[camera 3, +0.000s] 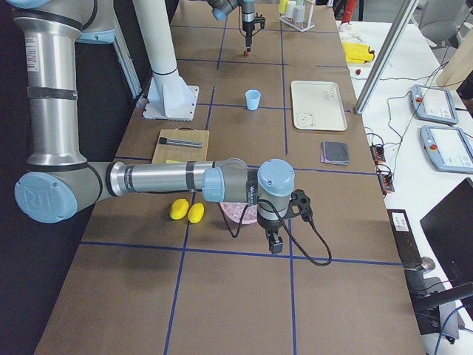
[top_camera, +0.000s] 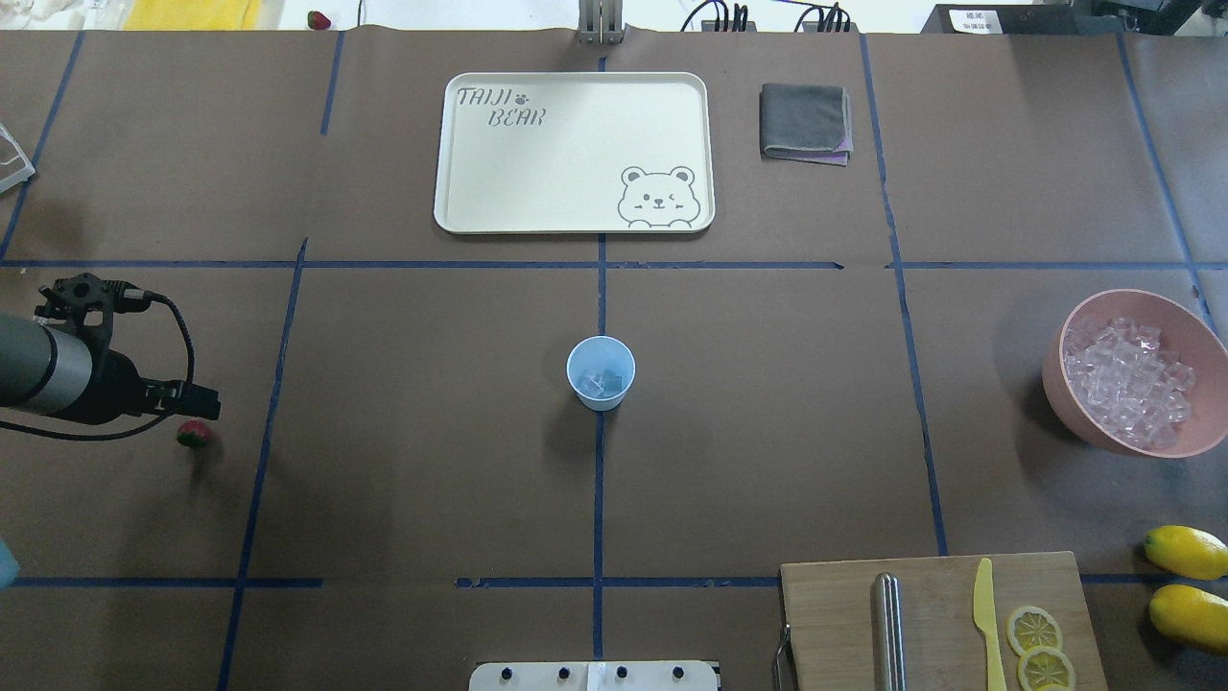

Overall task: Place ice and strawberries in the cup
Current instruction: 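Lower the left gripper onto the red strawberry and grasp it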

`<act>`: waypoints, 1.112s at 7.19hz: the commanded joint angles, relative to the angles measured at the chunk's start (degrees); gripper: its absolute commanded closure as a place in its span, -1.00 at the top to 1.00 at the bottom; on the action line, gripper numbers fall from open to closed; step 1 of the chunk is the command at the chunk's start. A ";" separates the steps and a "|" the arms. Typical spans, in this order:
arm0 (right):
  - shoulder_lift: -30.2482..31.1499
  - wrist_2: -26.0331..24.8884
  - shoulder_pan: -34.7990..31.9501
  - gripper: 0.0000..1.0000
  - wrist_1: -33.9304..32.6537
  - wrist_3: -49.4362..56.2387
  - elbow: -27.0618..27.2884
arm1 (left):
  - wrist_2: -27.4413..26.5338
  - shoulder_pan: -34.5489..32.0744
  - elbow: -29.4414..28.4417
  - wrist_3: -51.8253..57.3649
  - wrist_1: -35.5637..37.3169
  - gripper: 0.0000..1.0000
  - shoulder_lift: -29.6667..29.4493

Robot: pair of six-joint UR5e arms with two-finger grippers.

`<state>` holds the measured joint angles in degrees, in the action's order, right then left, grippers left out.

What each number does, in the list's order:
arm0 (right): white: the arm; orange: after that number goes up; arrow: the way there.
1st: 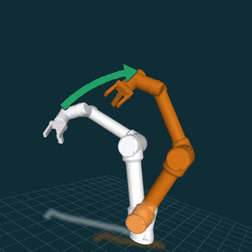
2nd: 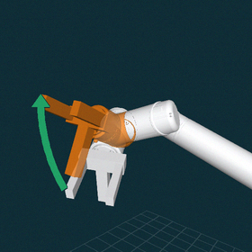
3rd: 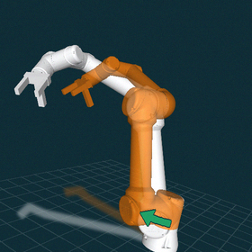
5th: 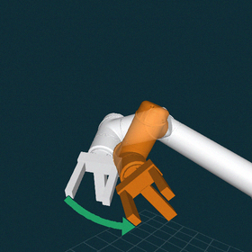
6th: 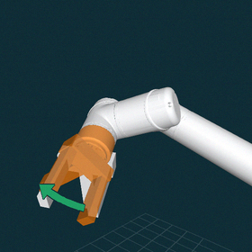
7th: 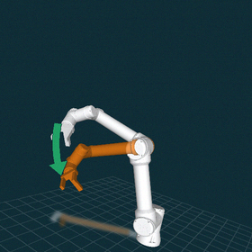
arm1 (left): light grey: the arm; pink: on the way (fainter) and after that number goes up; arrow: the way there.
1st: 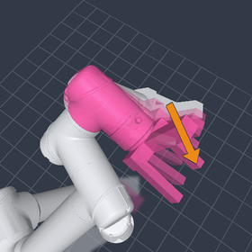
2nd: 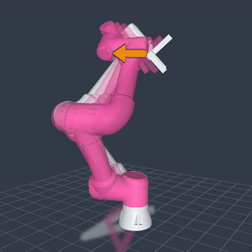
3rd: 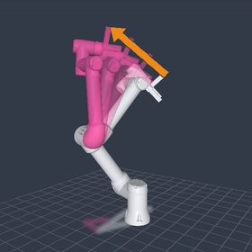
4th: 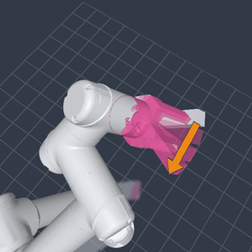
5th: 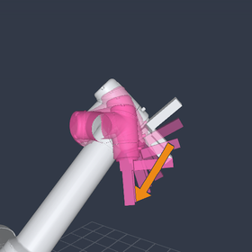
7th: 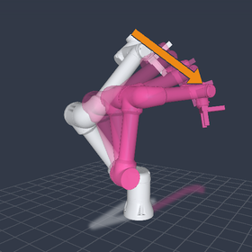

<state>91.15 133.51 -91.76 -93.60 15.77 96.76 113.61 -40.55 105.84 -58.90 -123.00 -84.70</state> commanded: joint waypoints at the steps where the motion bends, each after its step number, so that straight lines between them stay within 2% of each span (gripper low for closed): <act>1: -0.01 -0.01 0.00 0.99 0.00 -0.04 0.01 | -1.55 1.44 -0.19 -1.22 -0.40 0.95 0.06; 5: -0.01 -0.01 0.00 0.99 0.00 0.05 -0.08 | -1.46 2.41 -1.86 -1.21 -0.57 0.90 -0.02; 6: -0.01 -0.01 0.00 0.99 0.00 0.05 -0.08 | -1.37 2.41 -1.86 -1.39 -0.57 0.23 -0.11; 7: -0.01 -0.01 0.00 0.99 0.00 0.05 -0.08 | -1.37 2.41 -1.78 -1.30 -0.57 -0.60 -0.11; 8: -0.01 -0.01 0.00 0.99 0.00 0.05 -0.08 | -1.37 2.41 -1.51 -0.87 -0.48 -0.94 -0.11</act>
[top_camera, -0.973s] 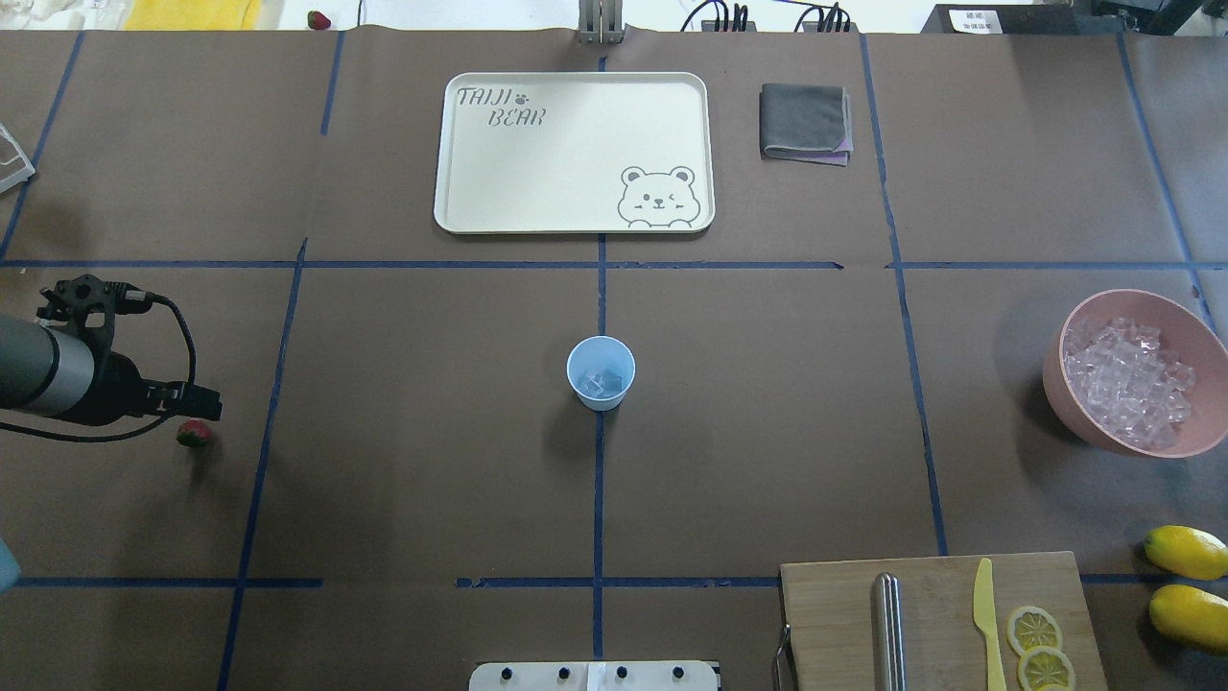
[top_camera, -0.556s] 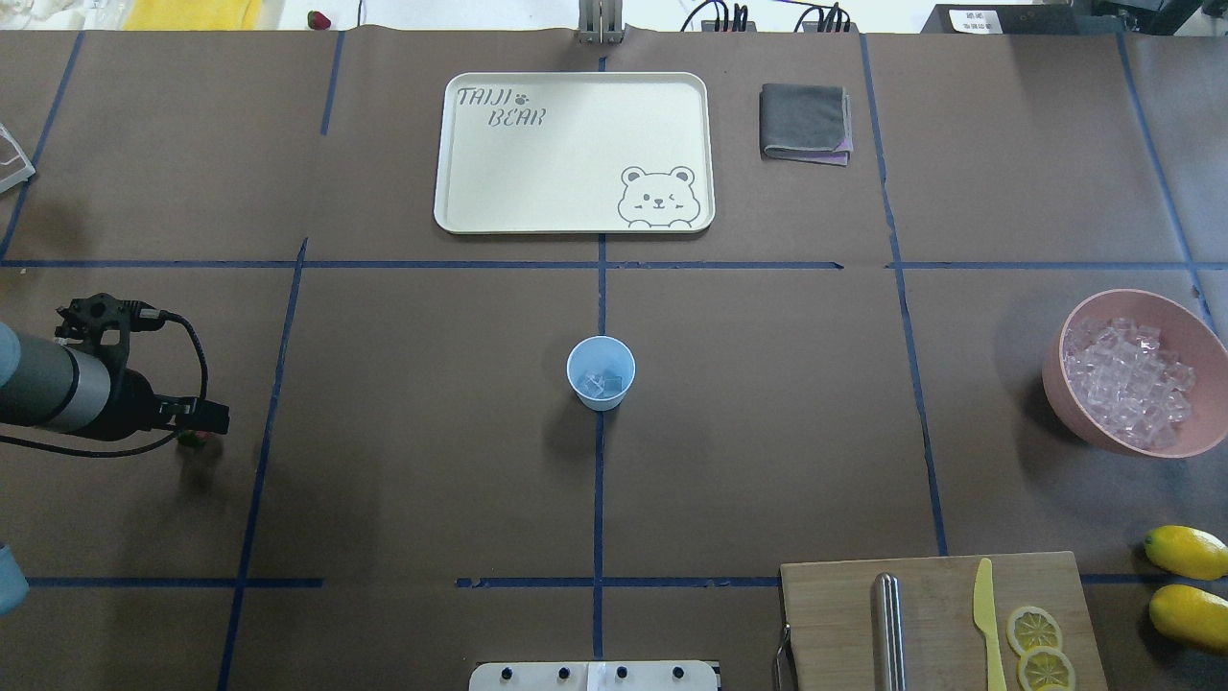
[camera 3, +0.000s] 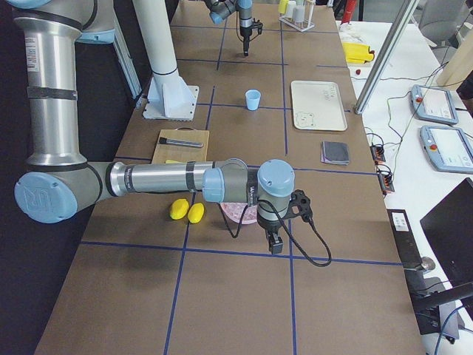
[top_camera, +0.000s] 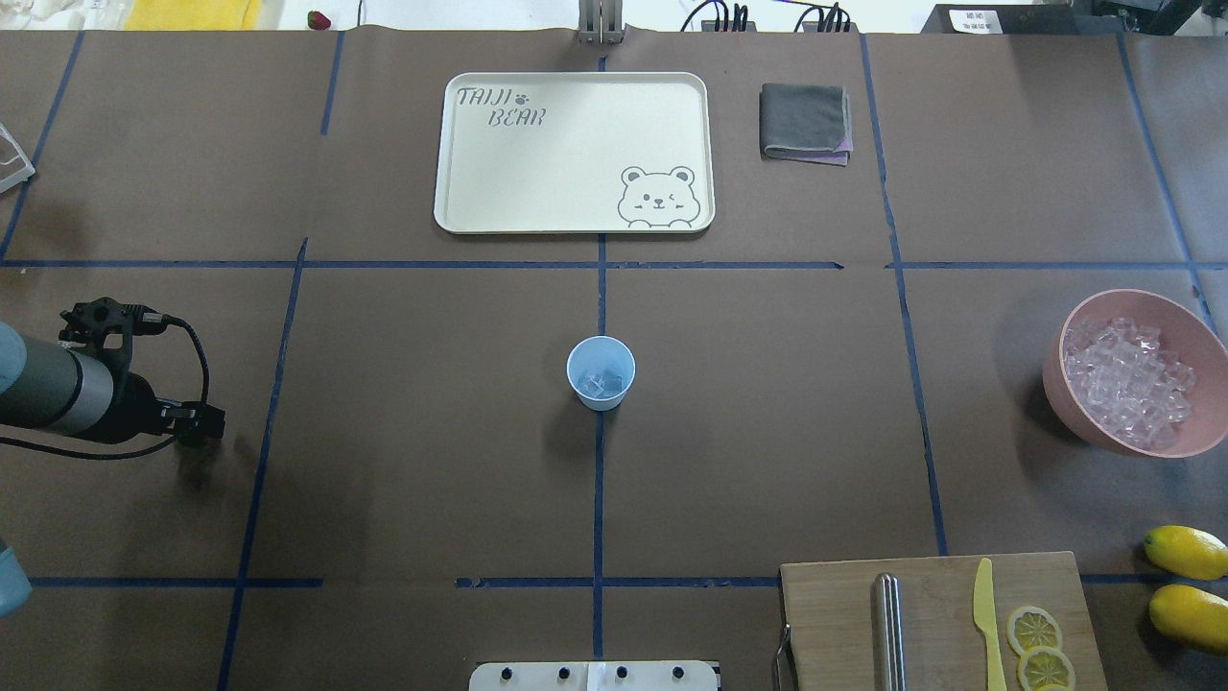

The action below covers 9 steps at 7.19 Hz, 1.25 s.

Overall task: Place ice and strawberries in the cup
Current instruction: 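Lower the left gripper onto the red strawberry and grasp it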

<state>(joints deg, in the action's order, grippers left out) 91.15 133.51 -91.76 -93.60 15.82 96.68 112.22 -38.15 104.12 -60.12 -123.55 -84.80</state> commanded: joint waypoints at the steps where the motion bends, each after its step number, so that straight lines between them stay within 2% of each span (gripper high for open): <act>1: 0.00 0.00 0.00 0.99 0.00 0.00 0.00 | 0.02 0.00 0.56 0.44 0.06 -1.00 -0.02; 3: 0.00 -0.09 0.00 0.99 0.00 -0.08 0.17 | 0.54 -0.17 3.97 0.61 1.37 -1.00 0.16; 4: 0.00 -0.09 0.00 0.99 0.00 -0.08 0.17 | 2.28 -0.78 8.17 0.62 5.99 -1.00 -0.19; 6: 0.09 -0.09 0.00 0.99 0.09 -0.08 0.26 | 2.39 -1.14 18.88 1.14 18.45 -1.00 -0.98; 8: 0.09 -0.17 0.00 0.99 0.09 0.00 0.18 | 2.21 -1.23 25.23 3.07 29.88 -1.00 -6.22; 9: 0.17 -0.18 0.00 0.99 0.61 -0.08 0.17 | 1.95 -1.14 25.00 3.16 35.17 -1.00 -11.30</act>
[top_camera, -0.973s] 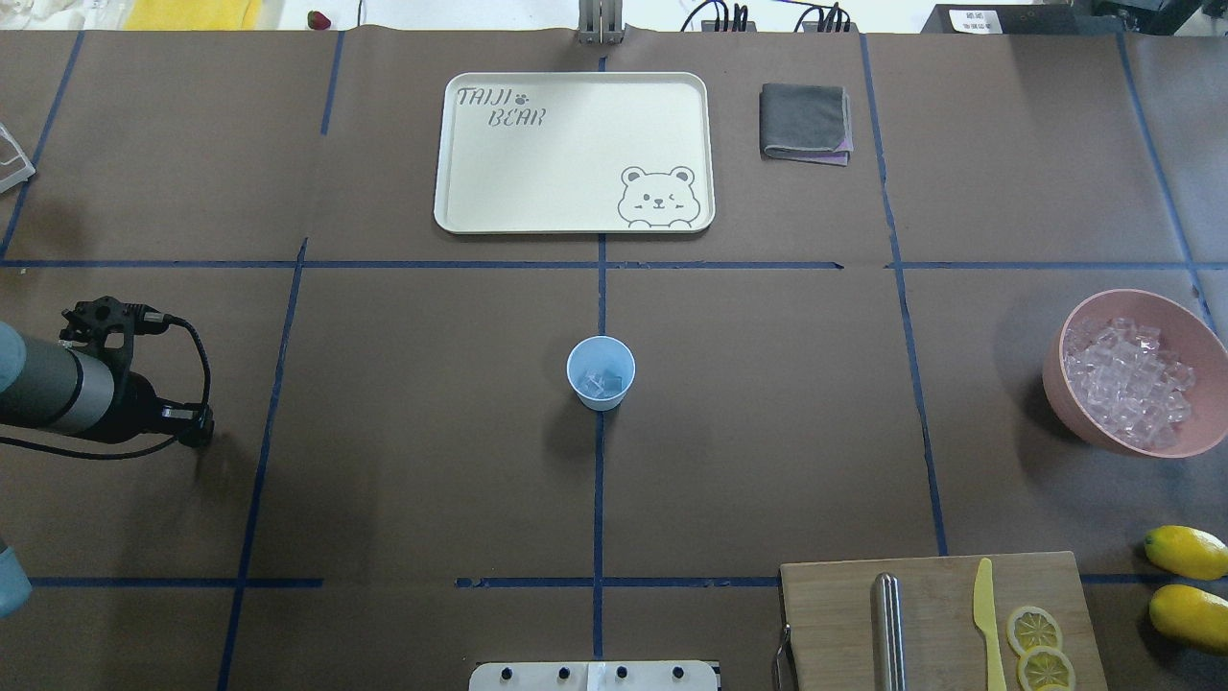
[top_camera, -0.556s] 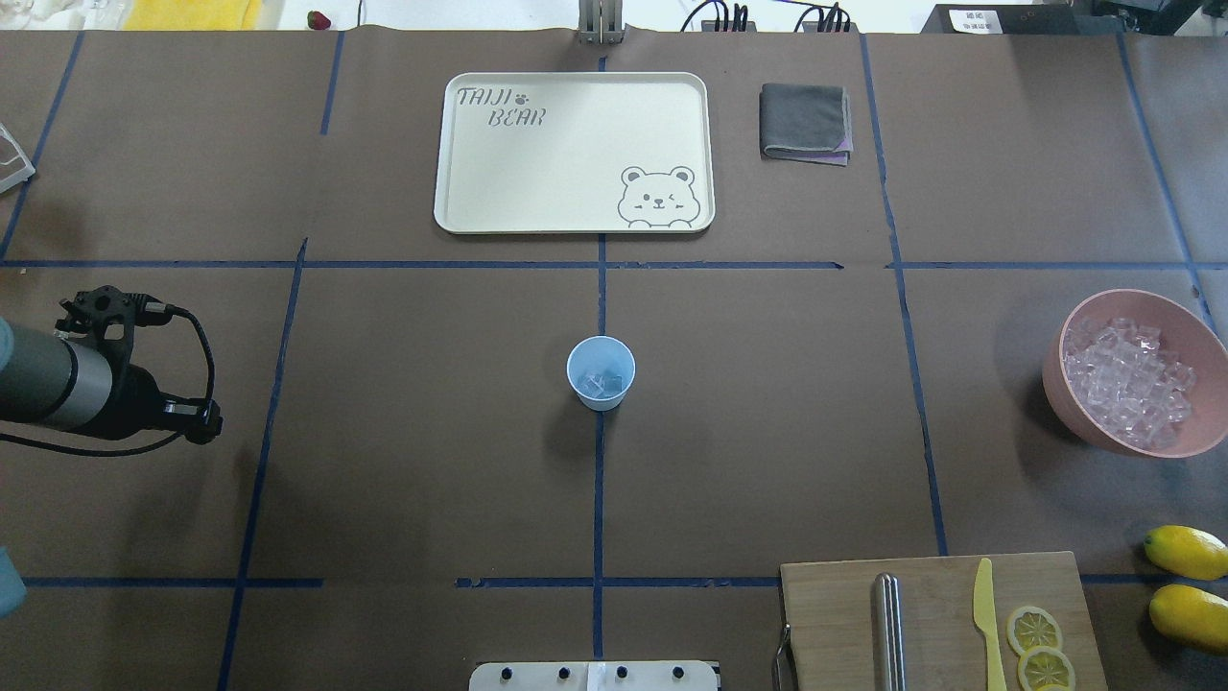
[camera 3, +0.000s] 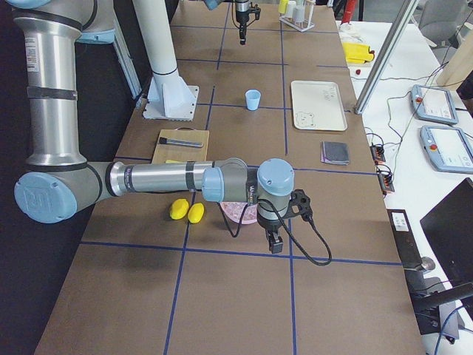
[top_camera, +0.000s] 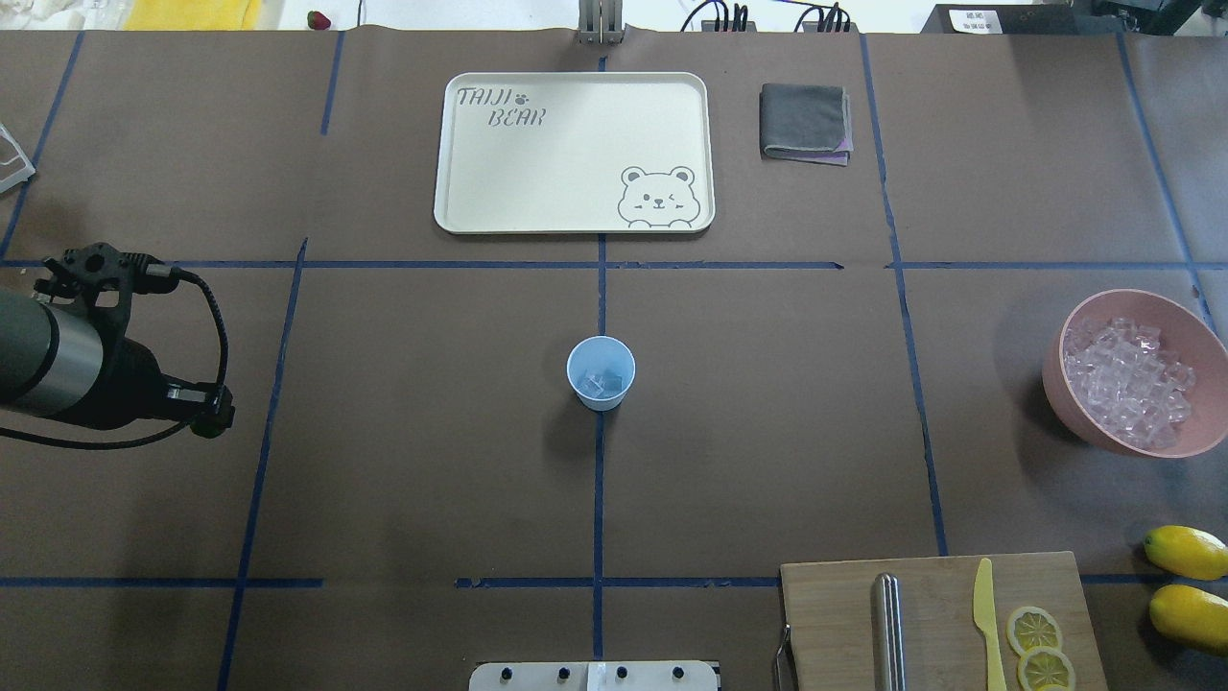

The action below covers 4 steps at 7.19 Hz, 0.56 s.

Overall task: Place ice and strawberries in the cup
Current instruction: 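Carry the strawberry with the left gripper over the light-blue cup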

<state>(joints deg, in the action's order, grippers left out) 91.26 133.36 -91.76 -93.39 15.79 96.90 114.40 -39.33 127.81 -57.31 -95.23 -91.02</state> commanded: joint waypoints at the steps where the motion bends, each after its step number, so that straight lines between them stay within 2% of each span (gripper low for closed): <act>1: 0.06 -0.29 0.00 0.99 0.48 -0.06 -0.13 | -0.23 0.39 -0.10 0.27 10.55 -1.00 -10.61; 4: 0.15 -0.82 0.00 0.99 0.49 -0.41 0.05 | -1.80 2.40 -15.88 -3.39 11.38 -1.00 -28.72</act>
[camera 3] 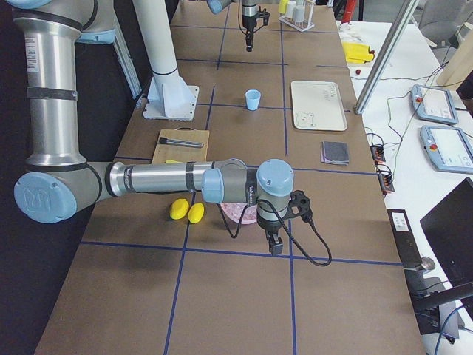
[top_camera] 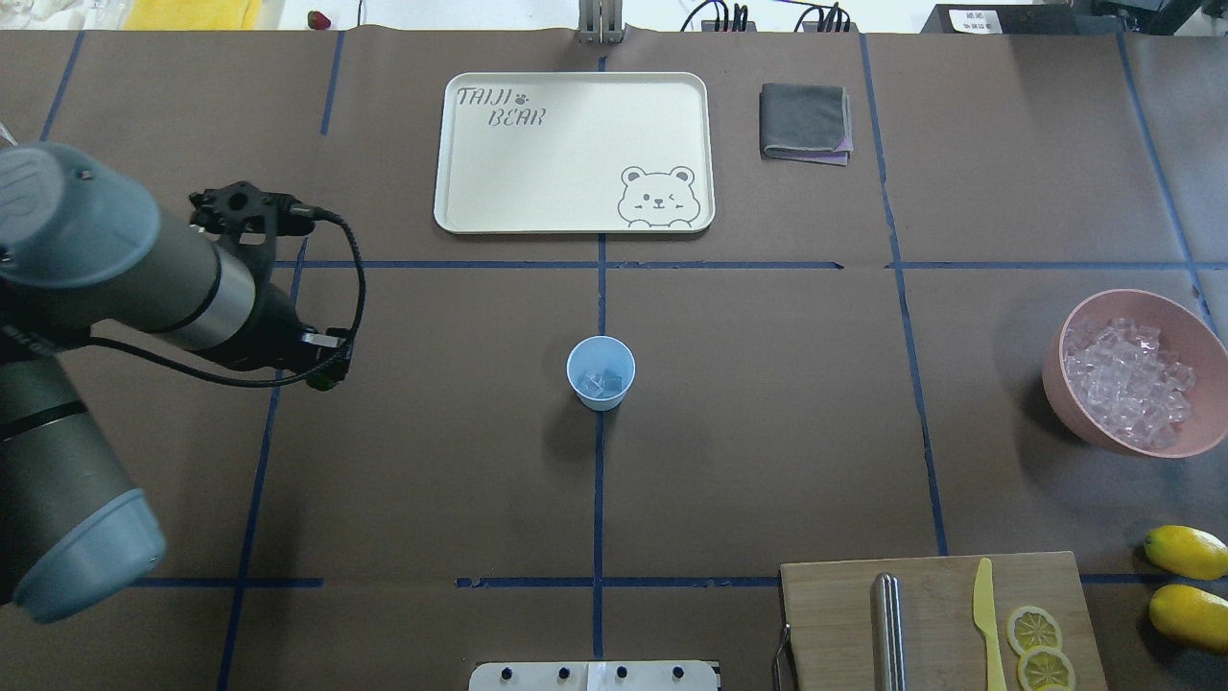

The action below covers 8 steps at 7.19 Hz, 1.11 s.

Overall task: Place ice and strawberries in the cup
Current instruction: 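Carry the strawberry with the left gripper over the light-blue cup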

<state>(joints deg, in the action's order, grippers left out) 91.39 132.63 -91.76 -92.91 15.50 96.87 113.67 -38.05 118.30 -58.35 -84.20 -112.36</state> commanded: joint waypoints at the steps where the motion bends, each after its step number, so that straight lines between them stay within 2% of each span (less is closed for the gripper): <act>1: 0.10 -0.09 0.00 0.99 0.01 -0.12 0.07 | -2.30 3.22 -9.38 -6.47 0.35 -1.00 -11.70; 4: 0.10 -0.09 0.00 0.99 0.01 -0.03 0.07 | -5.45 5.69 -17.82 -12.29 2.36 -1.00 -22.78; 7: 0.10 -0.27 0.00 0.99 0.01 -0.03 -0.10 | -7.75 8.77 -23.80 -17.83 2.46 -1.00 -29.30; 8: 0.10 -0.70 0.00 0.99 0.01 -0.03 -0.10 | -8.80 10.35 -24.08 -17.85 2.38 -1.00 -29.32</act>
<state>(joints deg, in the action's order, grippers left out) 91.49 132.30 -91.76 -92.90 15.47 96.83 106.09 -29.39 95.36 -75.34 -81.78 -140.69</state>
